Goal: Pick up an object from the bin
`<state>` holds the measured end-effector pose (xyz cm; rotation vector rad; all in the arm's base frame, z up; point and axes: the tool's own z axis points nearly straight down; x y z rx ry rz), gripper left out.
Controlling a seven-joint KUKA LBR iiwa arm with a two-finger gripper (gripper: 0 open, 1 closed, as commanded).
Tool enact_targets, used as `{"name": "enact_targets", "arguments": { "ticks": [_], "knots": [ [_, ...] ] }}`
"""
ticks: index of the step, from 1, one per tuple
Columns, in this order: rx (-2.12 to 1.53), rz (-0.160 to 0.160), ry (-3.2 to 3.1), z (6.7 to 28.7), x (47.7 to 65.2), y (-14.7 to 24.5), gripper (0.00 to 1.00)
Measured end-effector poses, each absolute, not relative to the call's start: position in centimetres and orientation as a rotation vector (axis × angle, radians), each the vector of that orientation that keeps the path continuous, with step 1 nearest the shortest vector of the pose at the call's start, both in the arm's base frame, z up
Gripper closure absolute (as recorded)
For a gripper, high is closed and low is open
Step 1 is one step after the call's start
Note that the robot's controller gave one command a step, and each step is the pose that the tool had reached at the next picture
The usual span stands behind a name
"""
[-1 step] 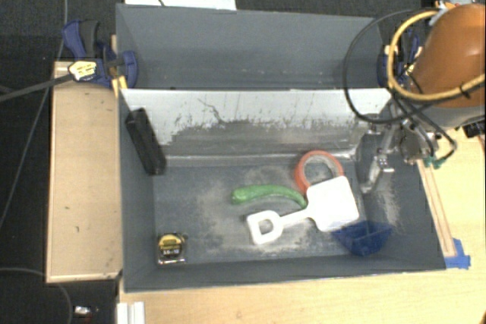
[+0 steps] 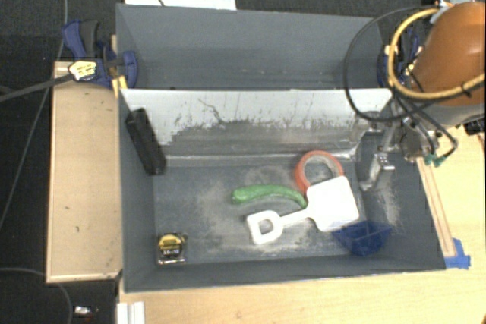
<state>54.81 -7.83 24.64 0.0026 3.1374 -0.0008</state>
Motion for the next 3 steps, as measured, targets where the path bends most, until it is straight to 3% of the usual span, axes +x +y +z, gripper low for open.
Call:
{"name": "enact_targets", "arguments": {
  "ticks": [1,2,3],
  "knots": [
    [-0.195,-0.002,3.127,12.9,51.4,-3.4,0.00],
    [-0.271,-0.006,3.109,16.2,48.6,0.3,0.00],
    [-0.120,0.001,3.136,10.6,48.6,4.0,0.00]
  ]
}}
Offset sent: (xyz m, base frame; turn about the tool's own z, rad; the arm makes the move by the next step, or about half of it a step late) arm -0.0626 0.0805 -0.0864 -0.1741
